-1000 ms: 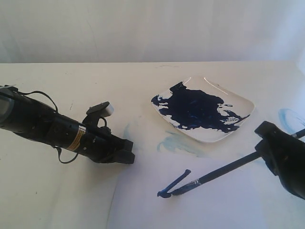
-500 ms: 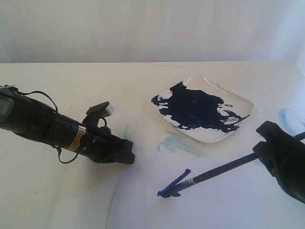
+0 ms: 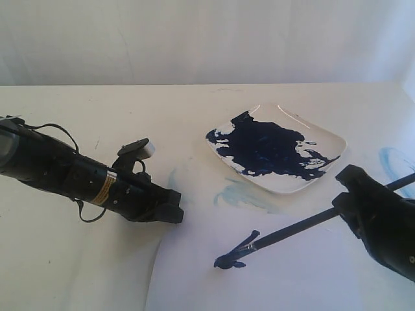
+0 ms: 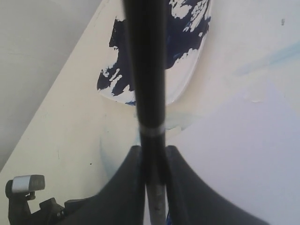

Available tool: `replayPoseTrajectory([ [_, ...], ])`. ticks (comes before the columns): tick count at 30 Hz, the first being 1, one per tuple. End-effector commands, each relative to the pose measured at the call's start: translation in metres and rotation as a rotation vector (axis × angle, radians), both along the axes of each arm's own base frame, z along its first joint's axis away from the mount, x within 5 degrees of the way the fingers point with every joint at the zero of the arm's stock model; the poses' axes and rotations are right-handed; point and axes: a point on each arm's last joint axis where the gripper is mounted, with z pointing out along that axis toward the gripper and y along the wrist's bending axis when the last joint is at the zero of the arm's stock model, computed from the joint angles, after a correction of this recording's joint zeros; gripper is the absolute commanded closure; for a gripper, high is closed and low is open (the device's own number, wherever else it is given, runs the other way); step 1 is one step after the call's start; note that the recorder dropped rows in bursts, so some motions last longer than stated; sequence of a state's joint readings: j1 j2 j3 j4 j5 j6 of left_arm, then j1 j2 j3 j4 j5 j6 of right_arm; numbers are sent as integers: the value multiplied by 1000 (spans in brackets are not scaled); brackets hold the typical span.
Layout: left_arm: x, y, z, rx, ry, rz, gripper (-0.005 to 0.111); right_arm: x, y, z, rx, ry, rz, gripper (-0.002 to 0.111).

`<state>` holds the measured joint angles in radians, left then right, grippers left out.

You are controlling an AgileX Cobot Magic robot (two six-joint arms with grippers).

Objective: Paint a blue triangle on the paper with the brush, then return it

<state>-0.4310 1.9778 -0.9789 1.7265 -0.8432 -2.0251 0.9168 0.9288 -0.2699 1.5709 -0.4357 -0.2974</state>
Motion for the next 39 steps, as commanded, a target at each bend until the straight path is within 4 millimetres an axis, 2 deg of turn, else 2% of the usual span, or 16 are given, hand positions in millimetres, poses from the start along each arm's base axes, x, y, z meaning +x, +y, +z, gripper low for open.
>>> replayPoseTrajectory([
  [1, -1, -1, -1, 14, -5, -15, 107, 0, 1, 0, -9, -16, 13, 108],
  [14, -1, -1, -1, 14, -5, -15, 107, -1, -1, -2, -42, -2, 16, 108],
  [33, -1, -1, -1, 14, -5, -15, 107, -4, -13, 4, -105, -33, -9, 108],
  [39, -1, -1, -1, 14, -5, -15, 107, -8, -18, 0, -107, -33, -8, 108],
])
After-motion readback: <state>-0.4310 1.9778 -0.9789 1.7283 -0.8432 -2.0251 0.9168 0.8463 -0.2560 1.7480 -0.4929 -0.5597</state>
